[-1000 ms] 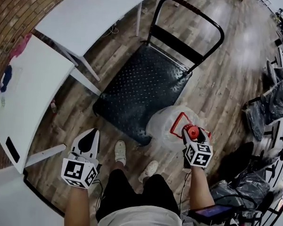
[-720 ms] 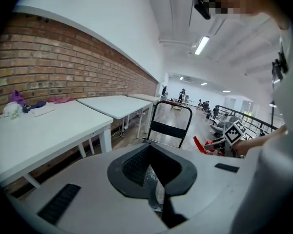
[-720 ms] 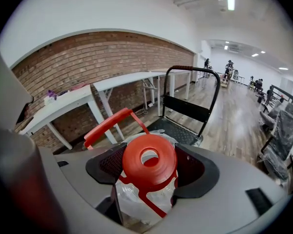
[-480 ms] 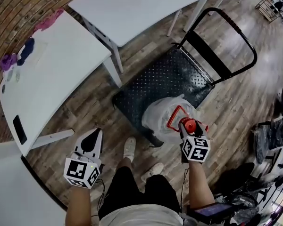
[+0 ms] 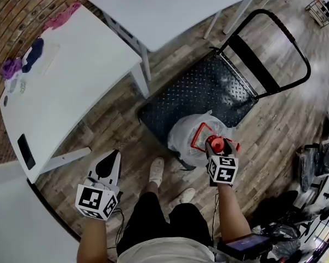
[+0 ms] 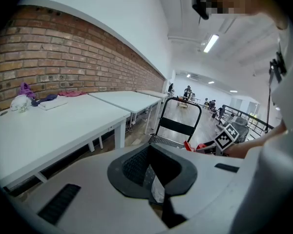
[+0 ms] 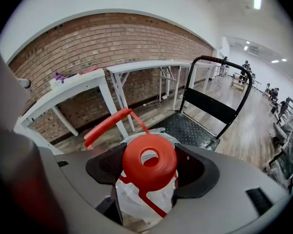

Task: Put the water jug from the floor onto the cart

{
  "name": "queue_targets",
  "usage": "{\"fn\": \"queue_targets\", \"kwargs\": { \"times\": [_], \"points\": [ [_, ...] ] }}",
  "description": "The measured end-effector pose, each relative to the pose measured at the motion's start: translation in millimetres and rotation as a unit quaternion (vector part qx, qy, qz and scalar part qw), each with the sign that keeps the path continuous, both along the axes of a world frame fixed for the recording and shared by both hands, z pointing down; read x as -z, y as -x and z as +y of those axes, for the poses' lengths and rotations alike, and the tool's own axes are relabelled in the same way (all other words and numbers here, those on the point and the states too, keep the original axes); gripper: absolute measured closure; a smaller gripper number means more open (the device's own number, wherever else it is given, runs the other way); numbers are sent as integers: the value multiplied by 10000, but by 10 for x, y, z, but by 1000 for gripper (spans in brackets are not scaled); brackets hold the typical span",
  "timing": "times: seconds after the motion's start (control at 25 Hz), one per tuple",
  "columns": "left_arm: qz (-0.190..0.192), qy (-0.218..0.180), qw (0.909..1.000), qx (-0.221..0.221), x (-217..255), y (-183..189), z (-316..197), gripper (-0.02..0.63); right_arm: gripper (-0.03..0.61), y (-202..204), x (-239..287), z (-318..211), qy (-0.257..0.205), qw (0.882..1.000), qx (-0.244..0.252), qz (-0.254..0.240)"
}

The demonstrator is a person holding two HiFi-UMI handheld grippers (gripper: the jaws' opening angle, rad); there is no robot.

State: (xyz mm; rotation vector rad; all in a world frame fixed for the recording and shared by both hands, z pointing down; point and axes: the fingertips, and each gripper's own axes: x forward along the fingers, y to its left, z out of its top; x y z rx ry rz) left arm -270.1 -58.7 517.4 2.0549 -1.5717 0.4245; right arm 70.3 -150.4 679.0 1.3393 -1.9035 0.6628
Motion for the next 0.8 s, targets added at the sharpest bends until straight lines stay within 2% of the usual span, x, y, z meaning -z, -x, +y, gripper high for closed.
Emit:
{"fn": "queue_targets", "kwargs": {
  "times": [0.44, 0.6, 0.8],
  "points": [
    [74, 27, 9998, -206, -25, -60, -97, 614, 266, 16, -188, 109, 199, 9997, 71, 108],
    [116, 20, 9995, -295, -40, -106, -135, 614, 265, 77, -246, 152, 352, 9988, 259, 199],
    [276, -39, 9978, -604, 38, -280, -213, 614, 265, 120, -7, 198, 106, 9996, 223, 162]
  ]
}}
